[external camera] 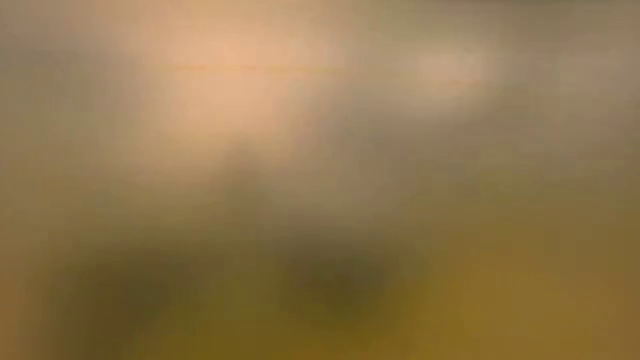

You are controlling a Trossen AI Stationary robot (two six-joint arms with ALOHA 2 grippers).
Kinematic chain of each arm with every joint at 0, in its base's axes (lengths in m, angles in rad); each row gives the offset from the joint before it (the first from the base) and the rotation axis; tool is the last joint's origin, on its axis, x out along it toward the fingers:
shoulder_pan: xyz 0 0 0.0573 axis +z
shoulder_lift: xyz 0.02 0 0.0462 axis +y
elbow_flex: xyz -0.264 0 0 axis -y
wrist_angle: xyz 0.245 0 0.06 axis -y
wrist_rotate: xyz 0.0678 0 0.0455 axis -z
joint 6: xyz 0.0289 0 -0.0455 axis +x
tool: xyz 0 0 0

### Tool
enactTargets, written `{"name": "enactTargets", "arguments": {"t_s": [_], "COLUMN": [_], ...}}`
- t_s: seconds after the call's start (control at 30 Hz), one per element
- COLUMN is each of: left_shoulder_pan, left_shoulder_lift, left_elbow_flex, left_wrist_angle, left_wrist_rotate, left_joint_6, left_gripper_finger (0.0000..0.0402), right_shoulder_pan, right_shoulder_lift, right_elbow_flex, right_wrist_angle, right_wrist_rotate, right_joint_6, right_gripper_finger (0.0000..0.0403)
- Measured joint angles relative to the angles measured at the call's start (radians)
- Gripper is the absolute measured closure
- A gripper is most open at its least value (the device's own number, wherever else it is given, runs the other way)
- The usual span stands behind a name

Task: Pick & Place food coloring
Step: Put the small brown food coloring bottle in the yellow bin

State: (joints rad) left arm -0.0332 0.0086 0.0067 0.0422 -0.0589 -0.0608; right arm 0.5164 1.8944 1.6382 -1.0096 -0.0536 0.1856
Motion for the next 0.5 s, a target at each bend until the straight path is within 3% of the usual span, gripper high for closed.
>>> {"name": "enactTargets", "arguments": {"t_s": [0.27, 0.5], "left_shoulder_pan": [0.000, 0.000], "left_shoulder_lift": [0.000, 0.000], "left_elbow_flex": [0.000, 0.000], "left_wrist_angle": [0.000, 0.000], "left_wrist_rotate": [0.000, 0.000], "left_joint_6": [0.000, 0.000], "left_gripper_finger": [0.0281, 0.0281], "right_shoulder_pan": [-0.022, -0.053], "right_shoulder_lift": [0.103, 0.120], "right_elbow_flex": [-0.003, -0.093], "right_wrist_angle": [0.031, 0.136], "right_wrist_rotate": [0.002, 0.015], "right_joint_6": [0.000, 0.036], "right_gripper_finger": [0.0351, 0.0351]}}
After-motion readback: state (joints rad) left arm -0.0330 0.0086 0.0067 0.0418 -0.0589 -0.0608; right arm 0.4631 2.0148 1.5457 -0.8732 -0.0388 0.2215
